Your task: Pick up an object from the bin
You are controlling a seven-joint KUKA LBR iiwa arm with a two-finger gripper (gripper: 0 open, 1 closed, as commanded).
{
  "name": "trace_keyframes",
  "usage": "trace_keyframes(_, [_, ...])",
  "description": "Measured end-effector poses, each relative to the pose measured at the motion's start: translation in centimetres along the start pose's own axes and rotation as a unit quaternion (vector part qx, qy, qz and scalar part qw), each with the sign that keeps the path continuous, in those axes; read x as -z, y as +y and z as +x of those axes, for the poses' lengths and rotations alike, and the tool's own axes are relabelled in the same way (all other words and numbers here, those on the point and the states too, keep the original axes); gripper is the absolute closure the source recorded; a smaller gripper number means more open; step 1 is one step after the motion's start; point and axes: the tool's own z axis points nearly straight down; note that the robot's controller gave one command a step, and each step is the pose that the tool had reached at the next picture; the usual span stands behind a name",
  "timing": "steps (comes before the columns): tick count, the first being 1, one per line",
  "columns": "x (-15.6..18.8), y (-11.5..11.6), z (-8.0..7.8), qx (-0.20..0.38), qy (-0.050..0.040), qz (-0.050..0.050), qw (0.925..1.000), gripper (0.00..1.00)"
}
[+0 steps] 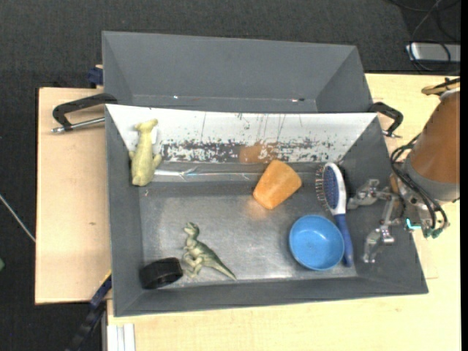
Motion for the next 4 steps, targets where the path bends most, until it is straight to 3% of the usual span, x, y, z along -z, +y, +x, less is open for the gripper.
trace_keyframes(1, [-7.8, 2.9, -1.9, 0.151, -0.0037, 0.001, 0.9886, 0.00])
trace_keyframes(2, [-7.6, 2.7, -1.9, 0.150, -0.0043, 0.003, 0.9886, 1.00])
trace_keyframes(3, [5.5, 5.1, -1.3, 0.133, -0.0106, 0.003, 0.9910, 1.00])
trace_keyframes(4, [-7.0, 2.3, -1.5, 0.140, -0.0004, 0.000, 0.9901, 1.00])
